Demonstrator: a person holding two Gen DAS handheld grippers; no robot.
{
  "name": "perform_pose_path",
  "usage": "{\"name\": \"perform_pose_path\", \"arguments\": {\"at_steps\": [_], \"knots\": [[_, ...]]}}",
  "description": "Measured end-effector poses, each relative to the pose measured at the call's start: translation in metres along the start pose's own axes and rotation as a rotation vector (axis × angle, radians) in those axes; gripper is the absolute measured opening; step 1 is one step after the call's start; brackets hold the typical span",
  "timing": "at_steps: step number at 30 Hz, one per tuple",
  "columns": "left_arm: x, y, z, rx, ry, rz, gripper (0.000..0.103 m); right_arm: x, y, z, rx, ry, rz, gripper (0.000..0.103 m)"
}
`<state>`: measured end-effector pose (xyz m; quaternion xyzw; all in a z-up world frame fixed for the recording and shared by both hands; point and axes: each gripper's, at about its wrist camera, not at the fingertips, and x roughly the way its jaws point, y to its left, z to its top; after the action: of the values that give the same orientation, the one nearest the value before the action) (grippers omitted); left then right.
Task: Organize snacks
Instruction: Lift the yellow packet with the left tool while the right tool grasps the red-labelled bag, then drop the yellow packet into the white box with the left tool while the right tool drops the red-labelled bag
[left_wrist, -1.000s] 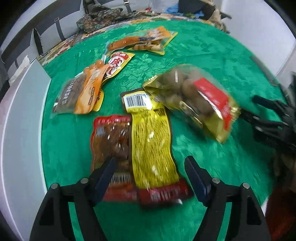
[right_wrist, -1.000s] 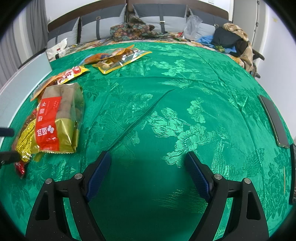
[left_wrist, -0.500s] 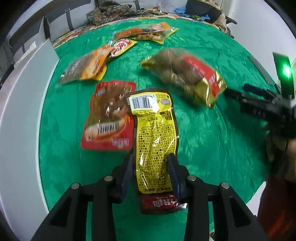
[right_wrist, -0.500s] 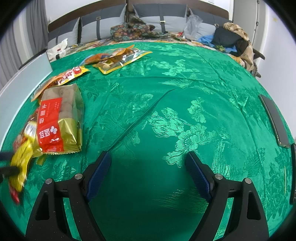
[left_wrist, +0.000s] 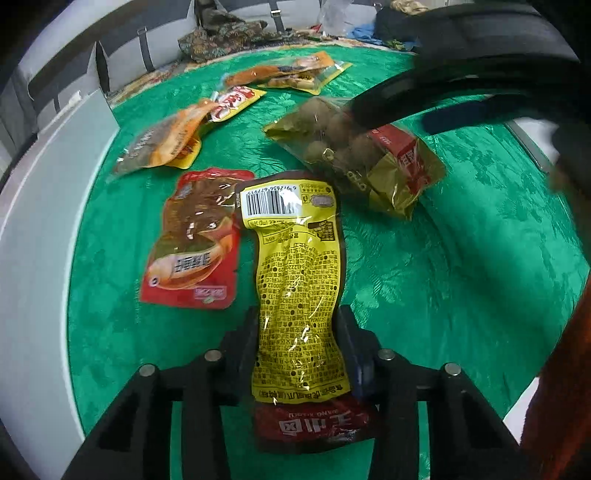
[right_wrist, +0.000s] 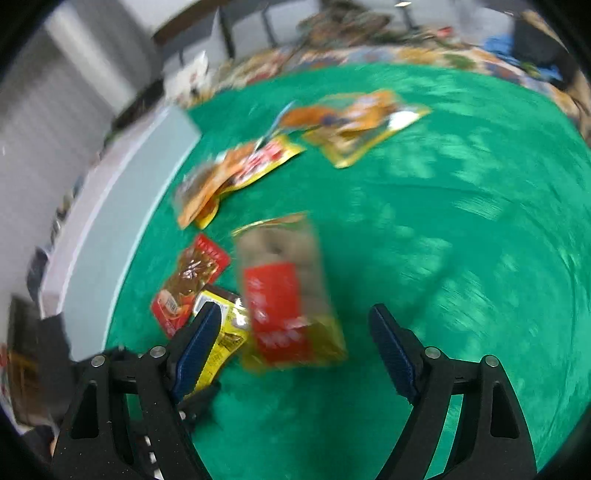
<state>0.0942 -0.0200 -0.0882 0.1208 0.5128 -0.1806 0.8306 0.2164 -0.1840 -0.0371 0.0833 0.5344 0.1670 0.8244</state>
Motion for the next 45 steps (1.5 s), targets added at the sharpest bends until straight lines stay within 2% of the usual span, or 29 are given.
{"name": "perform_pose_path", "arguments": {"at_steps": [3,4,5,7,11,14,17,19,24,27,29,31,33,35,38,41,43,45], "knots": [[-0.017,0.012,-0.015,-0.056,-0.038,-0.054,0.037,0.039,0.017,0.015,-0.05,0.131,-0.083,0.081],[-0.027,0.019,-0.022,-0.082,-0.06,-0.068,0.037,0.044,0.017,0.015,-0.046,0.145,-0.105,0.065],[-0.033,0.024,-0.025,-0.099,-0.077,-0.08,0.037,0.042,0.015,0.014,-0.033,0.138,-0.117,0.059],[-0.051,0.039,-0.032,-0.163,-0.116,-0.125,0.037,0.03,0.007,0.011,0.032,0.106,-0.081,0.048],[-0.099,0.074,-0.039,-0.284,-0.223,-0.187,0.037,-0.004,-0.007,-0.002,0.111,0.049,-0.066,0.047],[-0.136,0.11,-0.042,-0.354,-0.306,-0.174,0.037,-0.026,0.002,-0.001,0.121,0.006,-0.038,0.047],[-0.173,0.157,-0.05,-0.42,-0.369,-0.104,0.037,-0.051,0.041,0.013,0.088,-0.057,0.055,0.047],[-0.188,0.194,-0.055,-0.461,-0.39,-0.026,0.037,-0.064,0.087,0.028,0.043,-0.09,0.154,0.047],[-0.198,0.274,-0.075,-0.537,-0.353,0.188,0.039,-0.064,0.216,0.053,-0.104,-0.1,0.356,0.048],[-0.188,0.304,-0.086,-0.555,-0.29,0.285,0.056,-0.043,0.288,0.061,-0.175,-0.082,0.414,0.052],[-0.177,0.32,-0.096,-0.575,-0.244,0.342,0.075,-0.031,0.315,0.059,-0.193,-0.069,0.434,0.06],[-0.172,0.323,-0.108,-0.588,-0.23,0.386,0.078,-0.024,0.332,0.059,-0.187,-0.045,0.458,0.06],[-0.178,0.317,-0.121,-0.599,-0.246,0.397,0.08,-0.034,0.327,0.057,-0.183,-0.077,0.471,0.06],[-0.18,0.31,-0.124,-0.606,-0.281,0.374,0.085,-0.045,0.303,0.055,-0.188,-0.133,0.436,0.065],[-0.185,0.285,-0.116,-0.573,-0.326,0.301,0.085,-0.045,0.251,0.049,-0.164,-0.209,0.295,0.068],[-0.185,0.246,-0.096,-0.5,-0.358,0.198,0.088,-0.021,0.175,0.029,-0.139,-0.227,0.05,0.068],[-0.181,0.213,-0.079,-0.431,-0.365,0.119,0.091,0.0,0.113,0.004,-0.107,-0.193,-0.159,0.068],[-0.173,0.182,-0.064,-0.369,-0.352,0.062,0.095,0.009,0.061,-0.021,-0.067,-0.169,-0.276,0.068]]}}
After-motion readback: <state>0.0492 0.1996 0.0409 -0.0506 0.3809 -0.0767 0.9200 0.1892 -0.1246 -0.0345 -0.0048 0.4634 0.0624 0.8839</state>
